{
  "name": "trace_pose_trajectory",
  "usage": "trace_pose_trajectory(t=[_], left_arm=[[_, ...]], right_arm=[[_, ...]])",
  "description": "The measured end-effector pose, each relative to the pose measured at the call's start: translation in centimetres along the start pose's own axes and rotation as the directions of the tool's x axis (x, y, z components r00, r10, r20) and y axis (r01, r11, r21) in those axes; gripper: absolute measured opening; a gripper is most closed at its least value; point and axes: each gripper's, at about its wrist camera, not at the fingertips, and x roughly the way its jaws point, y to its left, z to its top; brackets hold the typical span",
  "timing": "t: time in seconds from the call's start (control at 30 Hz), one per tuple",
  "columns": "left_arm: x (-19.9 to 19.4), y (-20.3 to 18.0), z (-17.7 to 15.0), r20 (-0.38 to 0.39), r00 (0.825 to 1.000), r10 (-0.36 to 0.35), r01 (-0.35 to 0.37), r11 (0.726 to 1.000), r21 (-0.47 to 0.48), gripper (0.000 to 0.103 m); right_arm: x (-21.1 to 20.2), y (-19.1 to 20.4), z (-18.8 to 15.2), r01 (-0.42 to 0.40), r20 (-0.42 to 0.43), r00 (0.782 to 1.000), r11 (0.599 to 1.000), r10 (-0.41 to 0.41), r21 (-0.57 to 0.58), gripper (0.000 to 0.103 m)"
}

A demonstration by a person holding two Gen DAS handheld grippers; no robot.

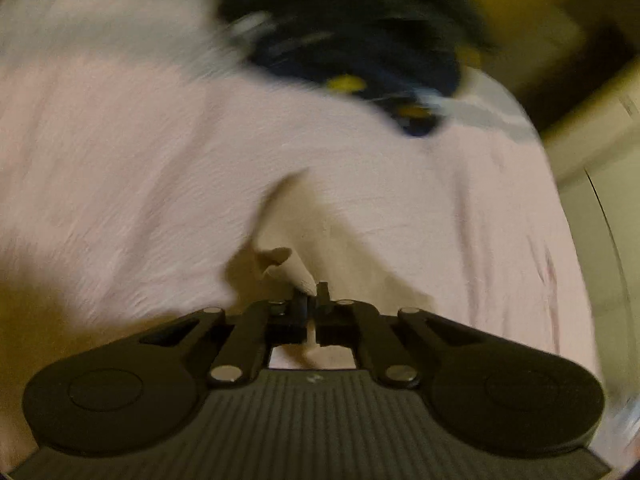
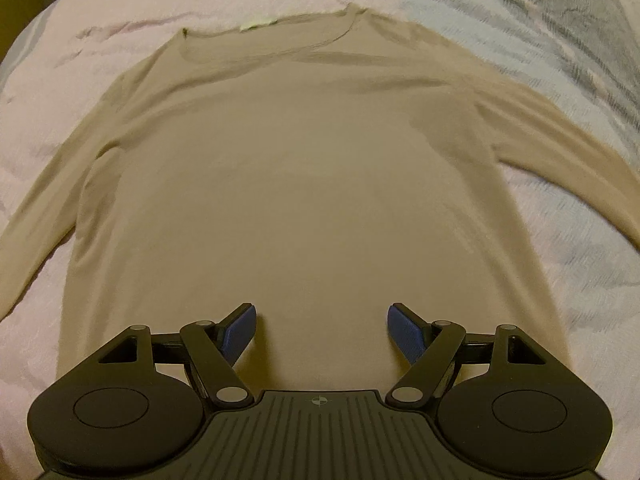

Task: Fold clothes

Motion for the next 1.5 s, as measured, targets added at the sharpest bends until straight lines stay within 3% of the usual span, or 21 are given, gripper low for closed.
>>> trace_pose_trajectory(t=[0.1, 0.17, 0.2, 0.3, 0.37, 0.4, 0.47, 0.53, 0.63, 0.73, 0.8, 0.87, 0.9, 0.97, 1.13, 1.2, 1.37, 1.5], left_arm=[[-2.1, -5.6, -1.5, 0.067, 0.992, -0.102, 0.086, 0.973, 0.212, 0.0], [-3.5, -9.5, -3.4, 0.062, 0.976, -0.208, 0.177, 0.928, 0.327, 0.0], [-4.3, -11.7, -4.8, 0.046, 0.963, -0.267, 0.227, 0.889, 0.397, 0.0], [-6.1, -17.9, -10.9, -0.069, 0.902, -0.425, 0.377, 0.703, 0.603, 0.0], [-7.0, -21.6, -15.7, -0.19, 0.851, -0.489, 0.468, 0.544, 0.697, 0.003], [-6.7, -22.9, -18.5, -0.274, 0.831, -0.484, 0.516, 0.484, 0.707, 0.007], [-5.3, -24.2, -24.1, -0.419, 0.796, -0.437, 0.588, 0.393, 0.707, 0.014], [-3.6, -24.4, -28.5, -0.514, 0.793, -0.326, 0.607, 0.345, 0.716, 0.015], [-2.8, -23.4, -29.9, -0.573, 0.791, -0.213, 0.607, 0.388, 0.693, 0.014], [-3.0, -21.7, -26.9, -0.577, 0.789, -0.21, 0.601, 0.455, 0.657, 0.02], [-3.3, -20.8, -25.0, -0.562, 0.805, -0.19, 0.577, 0.475, 0.665, 0.02], [-3.7, -19.8, -23.9, -0.541, 0.824, -0.166, 0.545, 0.493, 0.678, 0.019], [-3.6, -19.4, -23.1, -0.532, 0.833, -0.155, 0.529, 0.505, 0.682, 0.019], [-3.0, -18.4, -22.0, -0.52, 0.843, -0.139, 0.505, 0.539, 0.674, 0.019], [-2.3, -16.7, -20.2, -0.537, 0.833, -0.137, 0.496, 0.614, 0.613, 0.019], [-1.9, -16.5, -20.1, -0.543, 0.828, -0.139, 0.499, 0.622, 0.603, 0.019], [-1.1, -16.1, -19.8, -0.558, 0.817, -0.148, 0.512, 0.632, 0.582, 0.019], [-0.2, -16.2, -19.4, -0.558, 0.815, -0.155, 0.514, 0.638, 0.573, 0.019]], right_arm=[[-0.5, -2.4, 0.5, 0.011, 0.017, 1.0, 1.0, -0.011, 0.023, 0.076], [-0.9, -4.6, 0.9, 0.015, 0.032, 0.999, 0.998, -0.017, 0.055, 0.076], [-1.1, -5.8, 1.1, 0.017, 0.041, 0.999, 0.997, -0.02, 0.072, 0.076], [-1.9, -9.4, 1.7, 0.027, 0.067, 0.997, 0.992, -0.036, 0.126, 0.076], [-2.3, -11.5, 2.1, 0.024, 0.086, 0.996, 0.987, -0.038, 0.159, 0.076], [-2.5, -12.7, 2.2, 0.02, 0.099, 0.994, 0.983, -0.038, 0.18, 0.076], [-2.7, -14.3, 2.3, 0.008, 0.116, 0.993, 0.976, -0.034, 0.217, 0.076], [-2.7, -15.9, 2.2, -0.029, 0.129, 0.992, 0.963, -0.006, 0.267, 0.076], [-2.6, -17.3, 2.1, -0.125, 0.154, 0.985, 0.935, 0.078, 0.33, 0.076], [-1.9, -17.1, 2.0, -0.263, 0.158, 0.963, 0.886, 0.218, 0.383, 0.076], [-1.3, -16.2, 1.8, -0.37, 0.157, 0.929, 0.833, 0.335, 0.411, 0.076], [-0.4, -14.7, 1.6, -0.477, 0.155, 0.876, 0.771, 0.457, 0.423, 0.066], [0.5, -13.7, 1.6, -0.521, 0.14, 0.845, 0.737, 0.515, 0.43, 0.056], [2.4, -11.6, 1.5, -0.553, 0.095, 0.81, 0.699, 0.579, 0.452, 0.051], [4.3, -8.5, 1.2, -0.608, 0.099, 0.757, 0.639, 0.646, 0.471, 0.051], [4.8, -7.9, 1.4, -0.612, 0.107, 0.758, 0.644, 0.644, 0.46, 0.051], [5.3, -5.7, 3.0, -0.606, 0.09, 0.789, 0.749, 0.607, 0.267, 0.051], [6.5, -4.2, 3.5, -0.617, 0.066, 0.783, 0.757, 0.619, 0.214, 0.049]])
